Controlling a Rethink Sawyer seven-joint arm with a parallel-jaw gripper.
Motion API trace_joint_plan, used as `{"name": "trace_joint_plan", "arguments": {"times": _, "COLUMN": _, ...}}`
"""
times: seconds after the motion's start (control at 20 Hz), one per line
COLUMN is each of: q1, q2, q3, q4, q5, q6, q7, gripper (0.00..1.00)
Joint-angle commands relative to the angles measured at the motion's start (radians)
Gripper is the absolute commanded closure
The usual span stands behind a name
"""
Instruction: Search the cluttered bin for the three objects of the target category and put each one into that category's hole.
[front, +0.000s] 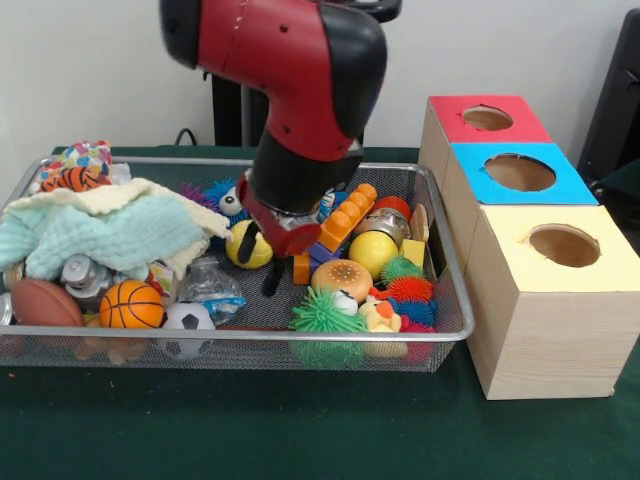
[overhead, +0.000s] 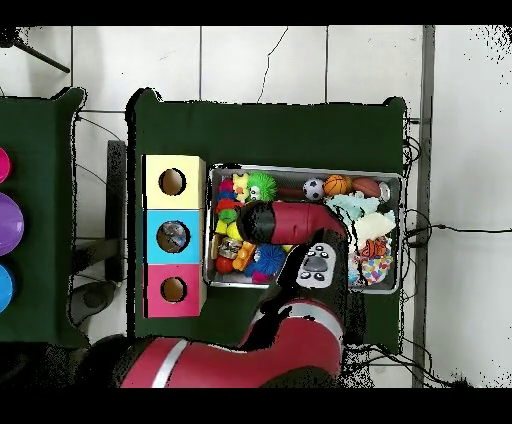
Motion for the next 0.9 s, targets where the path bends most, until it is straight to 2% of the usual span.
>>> {"name": "trace_joint_plan", "arguments": {"times": 0.05, "q1": 0.062, "q2": 0.044, "q3": -0.114, "q4": 0.132, "q5": 0.087, "q6": -0.036, "q7": 0.341, "gripper": 0.00}}
{"name": "trace_joint_plan", "arguments": {"times": 0.25, "q1": 0.091, "q2": 0.072, "q3": -0.159, "q4": 0.148, "q5": 0.105, "q6": -0.076, "q7": 0.335, "gripper": 0.00}}
{"name": "trace_joint_plan", "arguments": {"times": 0.45, "q1": 0.105, "q2": 0.151, "q3": -0.205, "q4": 0.130, "q5": 0.126, "q6": -0.160, "q7": 0.339, "gripper": 0.00}}
{"name": "trace_joint_plan", "arguments": {"times": 0.6, "q1": 0.100, "q2": 0.196, "q3": -0.215, "q4": 0.121, "q5": 0.151, "q6": -0.224, "q7": 0.327, "gripper": 0.00}}
{"name": "trace_joint_plan", "arguments": {"times": 0.9, "q1": 0.088, "q2": 0.212, "q3": -0.198, "q4": 0.136, "q5": 0.216, "q6": -0.267, "q7": 0.275, "gripper": 0.00}}
